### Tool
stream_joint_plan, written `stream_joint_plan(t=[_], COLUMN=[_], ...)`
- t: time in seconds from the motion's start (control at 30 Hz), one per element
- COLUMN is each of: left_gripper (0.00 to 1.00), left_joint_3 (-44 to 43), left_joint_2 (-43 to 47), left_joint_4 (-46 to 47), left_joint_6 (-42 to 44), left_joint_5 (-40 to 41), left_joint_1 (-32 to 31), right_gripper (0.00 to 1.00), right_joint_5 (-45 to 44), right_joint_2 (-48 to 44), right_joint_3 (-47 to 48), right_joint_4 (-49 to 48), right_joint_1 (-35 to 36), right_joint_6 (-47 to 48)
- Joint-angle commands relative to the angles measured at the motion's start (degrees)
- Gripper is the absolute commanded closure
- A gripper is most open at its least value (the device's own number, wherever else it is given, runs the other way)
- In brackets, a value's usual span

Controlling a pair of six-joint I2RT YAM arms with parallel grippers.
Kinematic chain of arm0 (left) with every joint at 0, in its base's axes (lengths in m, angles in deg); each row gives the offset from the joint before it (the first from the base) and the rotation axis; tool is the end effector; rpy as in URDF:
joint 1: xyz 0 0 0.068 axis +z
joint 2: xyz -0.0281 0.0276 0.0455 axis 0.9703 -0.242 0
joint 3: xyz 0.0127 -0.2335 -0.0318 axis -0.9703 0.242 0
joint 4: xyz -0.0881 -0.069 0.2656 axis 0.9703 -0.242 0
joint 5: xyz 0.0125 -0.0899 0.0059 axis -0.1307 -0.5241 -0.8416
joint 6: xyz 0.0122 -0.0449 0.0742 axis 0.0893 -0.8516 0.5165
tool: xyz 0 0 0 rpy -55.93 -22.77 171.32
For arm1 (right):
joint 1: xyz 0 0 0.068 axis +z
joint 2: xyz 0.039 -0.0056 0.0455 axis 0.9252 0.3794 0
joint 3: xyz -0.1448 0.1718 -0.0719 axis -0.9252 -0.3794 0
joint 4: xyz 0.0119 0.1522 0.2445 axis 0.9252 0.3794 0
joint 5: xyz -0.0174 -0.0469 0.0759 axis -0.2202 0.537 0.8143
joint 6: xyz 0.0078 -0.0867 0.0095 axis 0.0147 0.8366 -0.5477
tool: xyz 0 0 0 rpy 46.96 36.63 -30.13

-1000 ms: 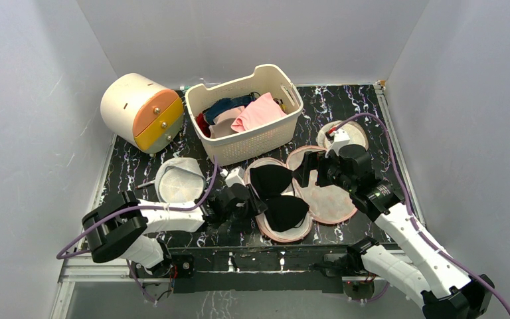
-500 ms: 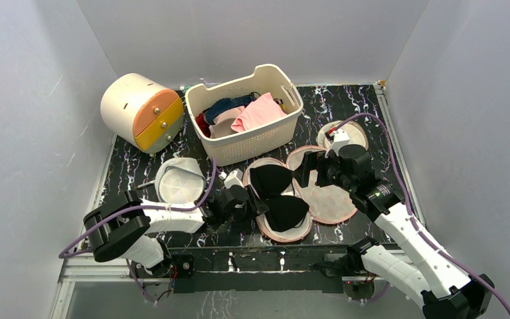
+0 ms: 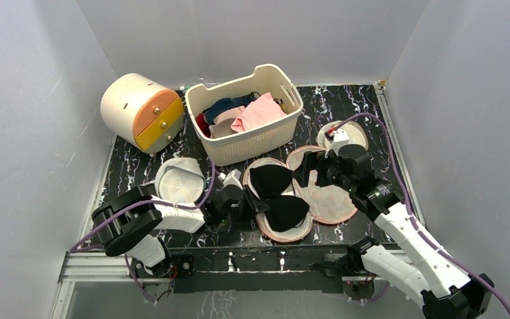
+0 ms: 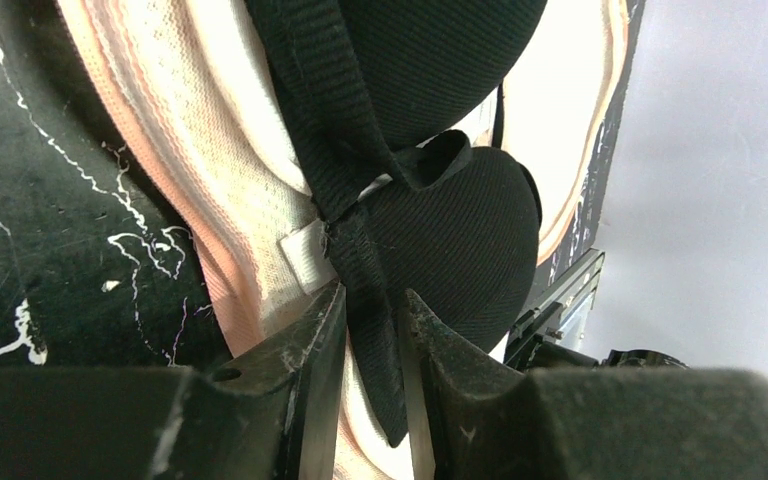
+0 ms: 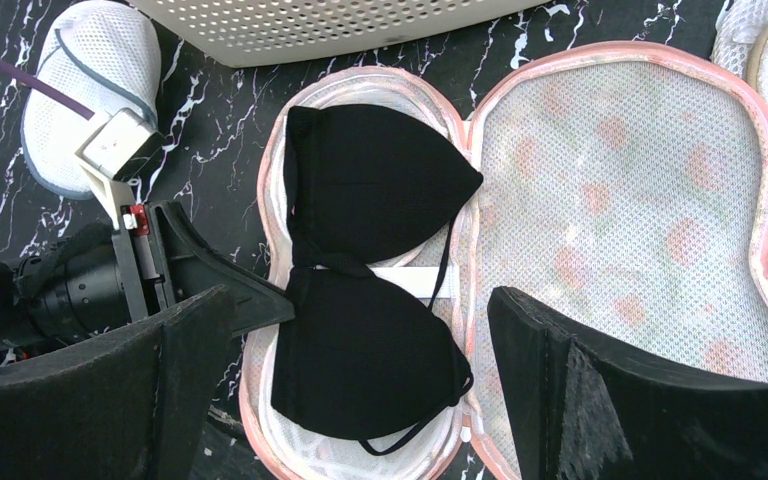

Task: Unzip the laundry bag and remove the bra
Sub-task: Pick up the bra from the laundry bag.

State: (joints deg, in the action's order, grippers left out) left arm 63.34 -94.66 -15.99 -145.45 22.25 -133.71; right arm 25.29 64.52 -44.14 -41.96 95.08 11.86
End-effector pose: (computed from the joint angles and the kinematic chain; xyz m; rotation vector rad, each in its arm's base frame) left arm 0.1786 -0.2693 0.0577 -0.3445 2.2792 -1.2395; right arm 0.2339 0.1302 0.2481 -0.2148 2.1594 0.5885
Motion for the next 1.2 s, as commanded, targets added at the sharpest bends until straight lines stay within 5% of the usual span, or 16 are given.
stream_joint_plan(t=[0.0, 0.67, 1.07, 1.17], left_gripper=[0.76, 0.71, 0.76, 0.84], left_joint_3=[0.06, 2.85, 1.79, 1.73], left_joint_2=[1.45, -5.58, -13.33, -13.76], left_joint_4=[4.89, 17.14, 28.31, 30.66], left_joint_6=[0.08, -7.4, -8.76, -8.33], left_joint_5=[-1.47, -4.3, -7.49, -7.37], left_joint_1=[0.75, 2.02, 2.82, 2.95], right_gripper=[0.02, 0.02, 0.02, 0.02], right_joint_5=[0.19, 0.3, 0.31, 0.34], right_joint_2=[0.2, 0.65, 0.82, 0.84], right_joint_3=[-0.17, -0.17, -0.17, -0.17], right_joint_4=[-3.67, -3.75, -3.82, -3.76], right_joint_1=[0.14, 0.22, 0.16, 0.21], right_joint_6=[0.95, 0.93, 0.92, 0.92])
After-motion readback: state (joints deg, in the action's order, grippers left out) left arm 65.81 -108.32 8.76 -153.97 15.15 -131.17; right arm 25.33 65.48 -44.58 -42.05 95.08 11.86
